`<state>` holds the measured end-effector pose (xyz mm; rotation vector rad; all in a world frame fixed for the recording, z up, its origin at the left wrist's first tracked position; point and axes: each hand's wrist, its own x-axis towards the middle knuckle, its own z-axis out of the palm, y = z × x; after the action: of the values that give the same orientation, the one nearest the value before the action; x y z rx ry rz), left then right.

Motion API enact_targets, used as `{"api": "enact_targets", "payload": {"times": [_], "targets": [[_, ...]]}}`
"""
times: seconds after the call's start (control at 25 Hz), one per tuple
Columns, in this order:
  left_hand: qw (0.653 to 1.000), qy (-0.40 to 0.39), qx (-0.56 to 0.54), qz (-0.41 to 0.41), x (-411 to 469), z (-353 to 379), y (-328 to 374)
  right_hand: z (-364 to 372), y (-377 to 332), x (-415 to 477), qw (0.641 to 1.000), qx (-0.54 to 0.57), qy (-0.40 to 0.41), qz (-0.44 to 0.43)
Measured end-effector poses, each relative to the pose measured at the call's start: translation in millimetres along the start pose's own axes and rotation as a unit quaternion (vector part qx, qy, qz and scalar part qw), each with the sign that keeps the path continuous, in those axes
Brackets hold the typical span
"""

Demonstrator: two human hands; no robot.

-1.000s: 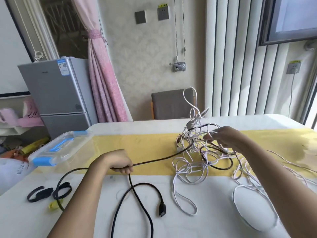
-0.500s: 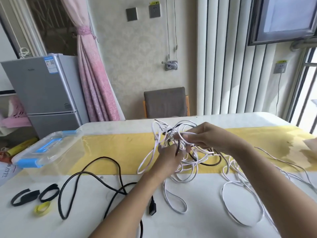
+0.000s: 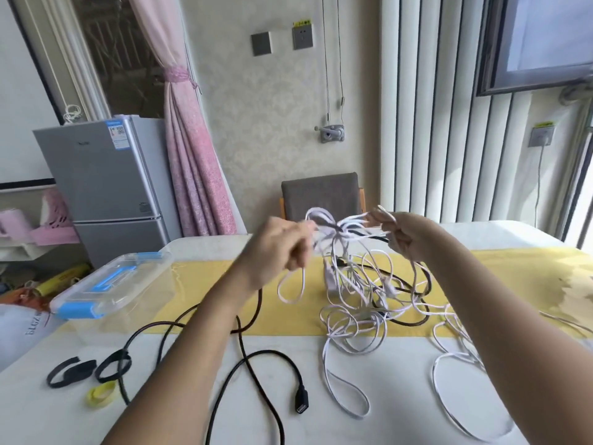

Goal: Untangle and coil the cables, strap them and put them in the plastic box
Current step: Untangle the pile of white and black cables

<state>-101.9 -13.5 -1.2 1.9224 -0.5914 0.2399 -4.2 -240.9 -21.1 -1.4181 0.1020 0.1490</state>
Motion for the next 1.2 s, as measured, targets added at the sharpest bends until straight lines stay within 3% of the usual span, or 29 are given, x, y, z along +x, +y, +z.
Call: {"api": "enact_targets", "payload": {"times": [0.12, 0.24, 0.32, 0.4, 0.48, 0.6, 0.72, 0.76, 0.88, 0.92, 1.04, 1.12, 1.2], "targets": [[0.970, 0.173, -0.162, 0.050, 4, -35, -3, -16, -10, -3, 0.999, 0.022, -0.006, -0.045], [0.941, 0.225, -0.254, 0.006, 7, -40, -22, -23, -16, -8, 0.994, 0.018, 0.022, -0.101], [0.959, 0.185, -0.201, -0.069, 9, -41, -38, -30, -13, -13, 0.993, -0.006, 0.029, -0.113], [0.973, 0.089, -0.049, -0.206, 8, -42, -53, -35, -2, -20, 0.992, -0.070, 0.010, -0.104], [0.950, -0.026, 0.067, -0.303, 4, -33, -65, -36, 11, -27, 0.984, -0.151, 0.001, -0.095], [0.932, -0.111, 0.100, -0.330, 1, -2, -71, -28, 28, -30, 0.968, -0.225, -0.021, -0.105], [0.926, -0.121, 0.116, -0.338, 9, 30, -72, -19, 36, -36, 0.951, -0.287, -0.077, -0.092], [0.924, -0.122, 0.123, -0.340, 13, 39, -75, -17, 36, -40, 0.934, -0.334, -0.096, -0.079], [0.921, -0.109, 0.106, -0.359, 26, 62, -85, -6, 33, -48, 0.842, -0.530, -0.090, -0.053], [0.925, -0.084, 0.083, -0.361, 29, 68, -90, -3, 32, -47, 0.828, -0.554, -0.057, -0.059], [0.949, 0.024, 0.037, -0.313, 34, 71, -91, -4, 32, -42, 0.841, -0.509, 0.099, -0.153], [0.977, 0.045, 0.073, -0.194, 38, 66, -82, -3, 32, -42, 0.846, -0.439, 0.176, -0.245], [0.991, 0.017, 0.108, -0.081, 38, 60, -63, 2, 31, -43, 0.853, -0.411, 0.176, -0.268]]}}
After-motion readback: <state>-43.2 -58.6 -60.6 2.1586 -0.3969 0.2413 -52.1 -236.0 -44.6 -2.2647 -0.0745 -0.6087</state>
